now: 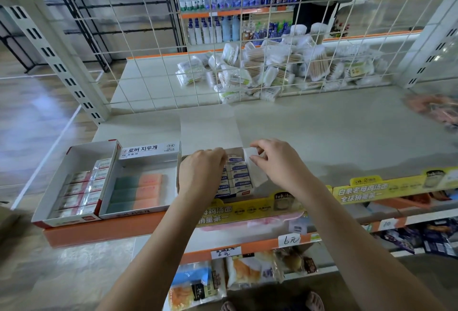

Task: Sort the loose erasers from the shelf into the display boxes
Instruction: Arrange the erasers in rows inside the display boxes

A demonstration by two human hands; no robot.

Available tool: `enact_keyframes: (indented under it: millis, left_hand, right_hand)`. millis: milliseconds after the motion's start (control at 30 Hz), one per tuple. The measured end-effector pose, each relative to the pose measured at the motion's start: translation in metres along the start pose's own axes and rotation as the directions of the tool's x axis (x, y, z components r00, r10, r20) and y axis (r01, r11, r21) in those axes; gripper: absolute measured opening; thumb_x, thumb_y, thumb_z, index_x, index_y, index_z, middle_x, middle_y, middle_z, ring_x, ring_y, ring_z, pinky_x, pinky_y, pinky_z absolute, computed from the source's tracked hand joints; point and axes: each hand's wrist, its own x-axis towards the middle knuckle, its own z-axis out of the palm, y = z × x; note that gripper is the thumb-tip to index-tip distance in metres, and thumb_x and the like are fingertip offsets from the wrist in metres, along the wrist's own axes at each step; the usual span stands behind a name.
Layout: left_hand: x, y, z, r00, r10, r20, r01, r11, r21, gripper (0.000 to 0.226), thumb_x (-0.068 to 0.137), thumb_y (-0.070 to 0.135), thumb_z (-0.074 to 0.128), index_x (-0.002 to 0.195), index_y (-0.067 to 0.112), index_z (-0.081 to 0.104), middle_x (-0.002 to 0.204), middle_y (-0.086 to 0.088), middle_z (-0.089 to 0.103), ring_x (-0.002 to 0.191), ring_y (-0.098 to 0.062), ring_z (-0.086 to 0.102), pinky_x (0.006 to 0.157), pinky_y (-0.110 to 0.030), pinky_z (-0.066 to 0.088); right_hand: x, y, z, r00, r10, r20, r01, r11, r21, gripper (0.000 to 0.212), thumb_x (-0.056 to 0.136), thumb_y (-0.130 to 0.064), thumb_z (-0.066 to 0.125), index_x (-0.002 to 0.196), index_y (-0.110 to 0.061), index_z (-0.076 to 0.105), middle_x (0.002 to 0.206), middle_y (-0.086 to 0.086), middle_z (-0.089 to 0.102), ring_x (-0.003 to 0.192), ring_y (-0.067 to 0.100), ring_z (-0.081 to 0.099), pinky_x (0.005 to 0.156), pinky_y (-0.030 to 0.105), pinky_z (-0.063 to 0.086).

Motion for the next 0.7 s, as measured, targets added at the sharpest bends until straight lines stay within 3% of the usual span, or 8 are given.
enact_keyframes:
  millis: [133,400,567,700]
  left_hand:
    - [0.003,0.002,0.001,1.0,0.016,0.025,-0.016,1.0,0.005,0.026,0.098,0.027,0.04,0.104,0.023,0.064,0.1,0.003,0.067,0.077,-0.016,0.05,0.063,-0.026,0.033]
    - [0.006,-0.001,-0.001,0.993,0.016,0.117,-0.013,1.0,-0.028,0.026,0.095,0.026,0.044,0.105,0.03,0.068,0.102,-0.003,0.063,0.088,-0.024,0.059,0.065,-0.026,0.037]
    - [0.015,0.003,-0.012,0.989,0.078,0.124,-0.08,0.997,0.017,0.022,0.093,0.027,0.046,0.099,0.027,0.068,0.098,0.0,0.068,0.088,-0.023,0.061,0.068,-0.03,0.047]
    - [0.032,0.029,-0.027,0.974,0.201,0.106,-0.202,0.979,-0.001,0.024,0.095,0.034,0.046,0.112,0.029,0.061,0.112,0.005,0.065,0.101,-0.02,0.059,0.078,-0.032,0.047]
  right_hand:
    - [0.0,0.001,0.002,1.0,-0.007,-0.006,0.007,1.0,-0.004,0.038,0.093,-0.025,0.055,0.129,-0.014,0.054,0.114,0.005,0.061,0.099,0.018,0.057,0.087,0.025,0.044]
    - [0.001,0.004,0.004,0.999,-0.034,-0.012,0.034,0.999,-0.01,0.037,0.093,-0.025,0.055,0.128,-0.013,0.055,0.115,0.005,0.062,0.1,0.018,0.058,0.087,0.027,0.045]
    - [0.002,0.008,-0.009,0.998,-0.056,0.017,0.056,0.998,0.003,0.038,0.093,-0.024,0.055,0.129,-0.012,0.054,0.117,0.004,0.062,0.103,0.016,0.058,0.086,0.021,0.041]
    - [0.004,0.025,-0.036,0.999,-0.051,-0.014,0.051,0.998,-0.026,0.038,0.092,-0.023,0.056,0.128,-0.013,0.053,0.12,0.004,0.058,0.103,0.014,0.056,0.081,0.017,0.037]
